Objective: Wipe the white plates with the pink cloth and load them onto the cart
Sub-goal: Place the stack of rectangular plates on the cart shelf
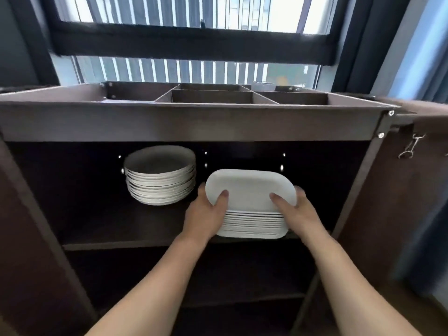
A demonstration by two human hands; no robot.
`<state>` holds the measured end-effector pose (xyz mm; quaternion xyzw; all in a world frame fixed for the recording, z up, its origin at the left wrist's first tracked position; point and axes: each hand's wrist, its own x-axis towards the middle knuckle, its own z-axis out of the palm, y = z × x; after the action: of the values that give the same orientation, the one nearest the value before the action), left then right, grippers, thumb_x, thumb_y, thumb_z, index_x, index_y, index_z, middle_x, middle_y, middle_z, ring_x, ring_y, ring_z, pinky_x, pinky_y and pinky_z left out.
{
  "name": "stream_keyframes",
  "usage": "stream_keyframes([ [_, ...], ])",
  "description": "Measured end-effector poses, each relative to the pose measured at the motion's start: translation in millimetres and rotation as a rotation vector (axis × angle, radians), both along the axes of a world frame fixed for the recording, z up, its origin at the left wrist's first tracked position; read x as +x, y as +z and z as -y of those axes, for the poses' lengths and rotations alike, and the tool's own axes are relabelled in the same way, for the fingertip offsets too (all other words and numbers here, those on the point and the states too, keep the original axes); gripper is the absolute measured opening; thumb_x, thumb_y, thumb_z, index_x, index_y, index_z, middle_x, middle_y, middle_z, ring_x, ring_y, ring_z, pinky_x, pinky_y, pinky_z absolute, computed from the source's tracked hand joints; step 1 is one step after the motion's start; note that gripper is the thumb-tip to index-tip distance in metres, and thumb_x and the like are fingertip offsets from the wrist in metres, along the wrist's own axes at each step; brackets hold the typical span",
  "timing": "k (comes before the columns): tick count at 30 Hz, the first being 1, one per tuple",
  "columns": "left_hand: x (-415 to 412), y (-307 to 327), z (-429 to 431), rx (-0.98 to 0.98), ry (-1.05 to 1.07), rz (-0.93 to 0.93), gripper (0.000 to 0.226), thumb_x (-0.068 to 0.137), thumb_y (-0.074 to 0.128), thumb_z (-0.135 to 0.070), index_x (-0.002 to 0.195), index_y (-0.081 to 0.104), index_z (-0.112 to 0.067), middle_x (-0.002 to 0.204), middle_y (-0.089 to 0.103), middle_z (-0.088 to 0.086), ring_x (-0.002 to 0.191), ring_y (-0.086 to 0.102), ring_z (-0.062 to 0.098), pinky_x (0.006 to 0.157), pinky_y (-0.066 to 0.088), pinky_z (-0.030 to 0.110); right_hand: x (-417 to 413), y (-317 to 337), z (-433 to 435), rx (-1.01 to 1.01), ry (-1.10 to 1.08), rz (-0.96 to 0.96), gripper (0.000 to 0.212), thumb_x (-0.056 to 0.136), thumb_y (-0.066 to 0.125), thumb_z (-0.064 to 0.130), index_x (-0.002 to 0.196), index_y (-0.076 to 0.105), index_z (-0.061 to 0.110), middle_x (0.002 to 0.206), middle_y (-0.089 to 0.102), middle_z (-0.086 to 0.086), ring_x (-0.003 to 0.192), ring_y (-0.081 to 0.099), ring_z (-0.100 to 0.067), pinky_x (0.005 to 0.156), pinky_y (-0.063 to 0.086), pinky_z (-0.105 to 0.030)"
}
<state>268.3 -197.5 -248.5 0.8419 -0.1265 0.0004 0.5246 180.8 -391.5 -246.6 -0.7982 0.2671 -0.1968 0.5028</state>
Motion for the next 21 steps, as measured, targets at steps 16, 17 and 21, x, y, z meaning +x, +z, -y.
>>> stream_keyframes([
  [16, 39.9, -38.2, 40.2, 0.192, 0.061, 0.217, 0.081, 0.087, 0.036, -0.072, 0.134, 0.035, -0.006, 0.126, 0.059, 0.013, 0.116, 0.055, 0.032, 0.087, 0.040, 0.034, 54.8, -31.7, 31.0, -0.114, -0.022, 0.086, 0.077, 0.083, 0.049, 0.068, 0.140, 0.037, 0.019, 0.127, 0.057, -0.006, 0.112, 0.056, -0.028, 0.088, 0.045, -0.034],
  [17, 38.9, -40.8, 39.4, 0.210, 0.049, 0.234, 0.083, 0.086, 0.040, -0.071, 0.135, 0.032, -0.004, 0.127, 0.058, 0.014, 0.117, 0.054, 0.033, 0.089, 0.041, 0.034, 54.6, -35.2, 29.3, -0.151, -0.019, 0.076, 0.080, 0.085, 0.045, 0.069, 0.145, 0.031, 0.018, 0.131, 0.055, -0.009, 0.117, 0.054, -0.030, 0.088, 0.043, -0.035],
  [21, 39.6, -45.5, 32.8, 0.209, -0.030, 0.278, 0.084, 0.084, 0.053, -0.064, 0.138, 0.029, -0.005, 0.130, 0.057, 0.012, 0.120, 0.054, 0.031, 0.093, 0.042, 0.031, 48.5, -42.6, 19.9, -0.251, -0.021, 0.096, 0.087, 0.090, 0.036, 0.069, 0.152, 0.013, 0.014, 0.141, 0.047, -0.019, 0.126, 0.048, -0.036, 0.099, 0.040, -0.038],
])
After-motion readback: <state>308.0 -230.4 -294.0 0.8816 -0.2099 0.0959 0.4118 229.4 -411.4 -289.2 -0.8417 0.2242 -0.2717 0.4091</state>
